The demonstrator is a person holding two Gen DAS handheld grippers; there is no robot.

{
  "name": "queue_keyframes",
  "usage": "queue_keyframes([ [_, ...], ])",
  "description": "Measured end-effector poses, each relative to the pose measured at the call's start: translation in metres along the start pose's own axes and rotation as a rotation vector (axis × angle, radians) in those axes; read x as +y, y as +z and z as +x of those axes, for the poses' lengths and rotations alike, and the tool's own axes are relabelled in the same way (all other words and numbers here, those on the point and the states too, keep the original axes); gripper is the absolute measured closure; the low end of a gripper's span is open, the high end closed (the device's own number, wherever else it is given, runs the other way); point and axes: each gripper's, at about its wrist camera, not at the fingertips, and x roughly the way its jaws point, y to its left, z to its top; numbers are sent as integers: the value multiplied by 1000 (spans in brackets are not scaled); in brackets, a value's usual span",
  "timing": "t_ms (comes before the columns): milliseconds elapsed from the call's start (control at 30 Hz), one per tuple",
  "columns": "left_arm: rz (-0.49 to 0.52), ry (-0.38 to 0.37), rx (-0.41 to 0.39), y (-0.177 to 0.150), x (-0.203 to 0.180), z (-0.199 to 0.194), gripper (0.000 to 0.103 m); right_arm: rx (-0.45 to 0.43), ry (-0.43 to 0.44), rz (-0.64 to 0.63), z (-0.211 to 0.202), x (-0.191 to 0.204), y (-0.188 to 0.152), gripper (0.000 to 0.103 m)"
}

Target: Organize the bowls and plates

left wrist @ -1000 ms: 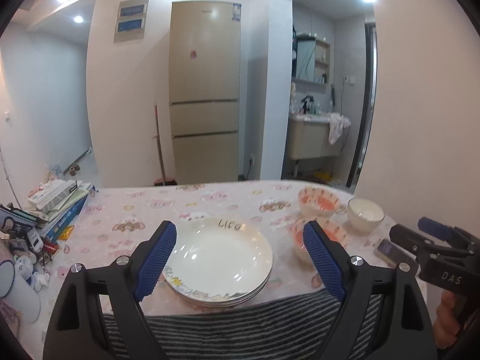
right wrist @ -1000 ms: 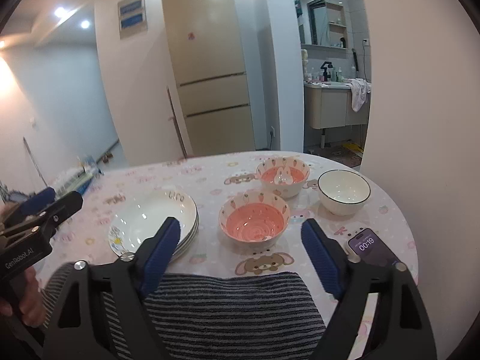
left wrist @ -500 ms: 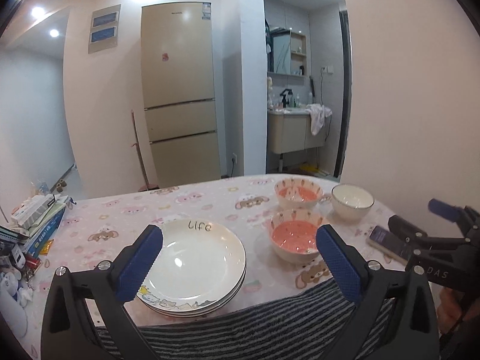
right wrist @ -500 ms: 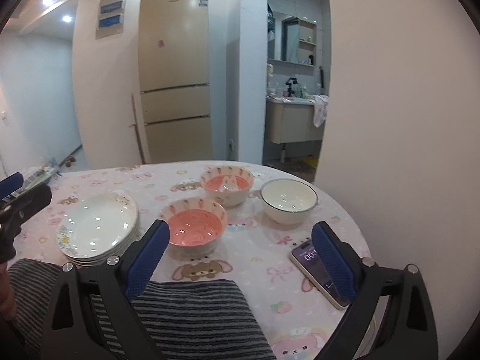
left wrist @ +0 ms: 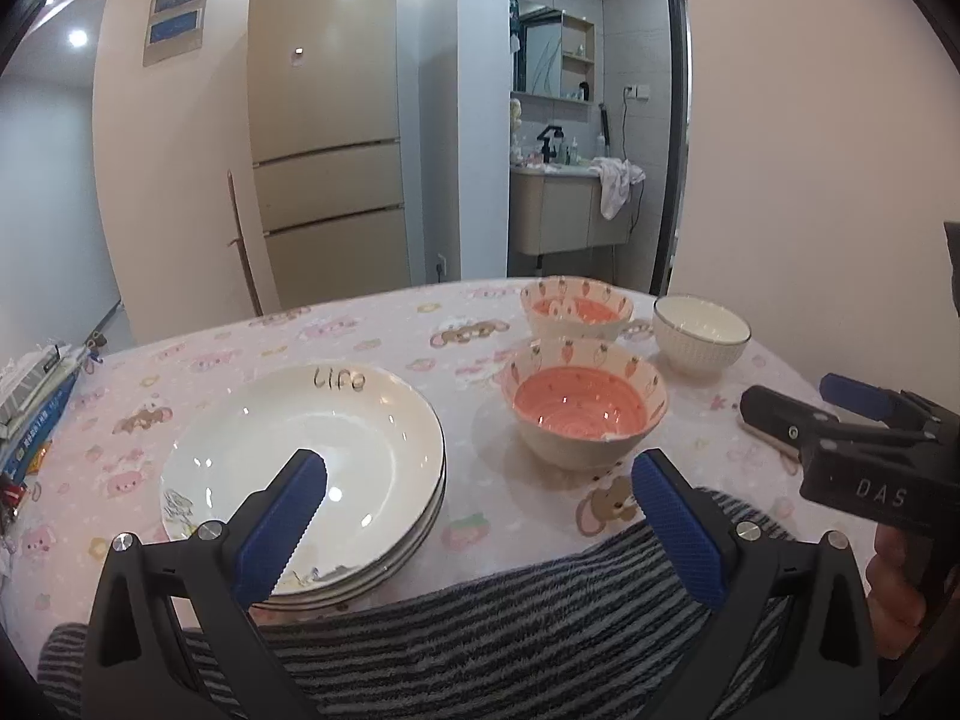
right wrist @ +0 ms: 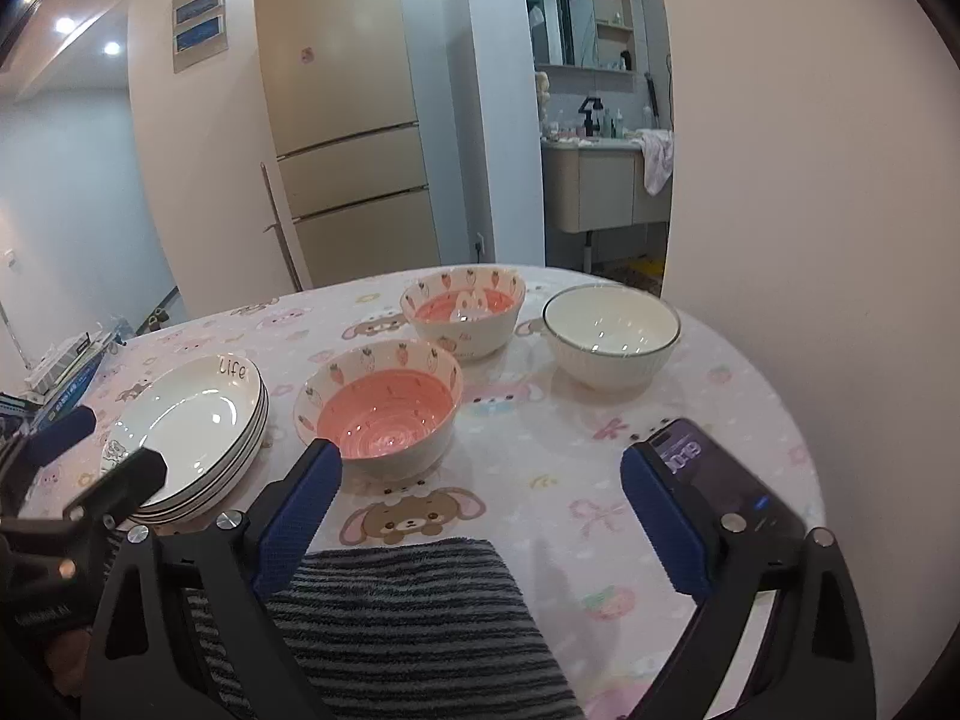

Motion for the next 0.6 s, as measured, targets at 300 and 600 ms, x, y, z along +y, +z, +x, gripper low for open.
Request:
queue_keyframes([
  [300,46,26,66,-27,-5,24,0,36,-45,-20,21,-6,-7,14],
  [600,137,22,-63,13,-25,-27,5,53,-30,-119,18,-7,21,30],
])
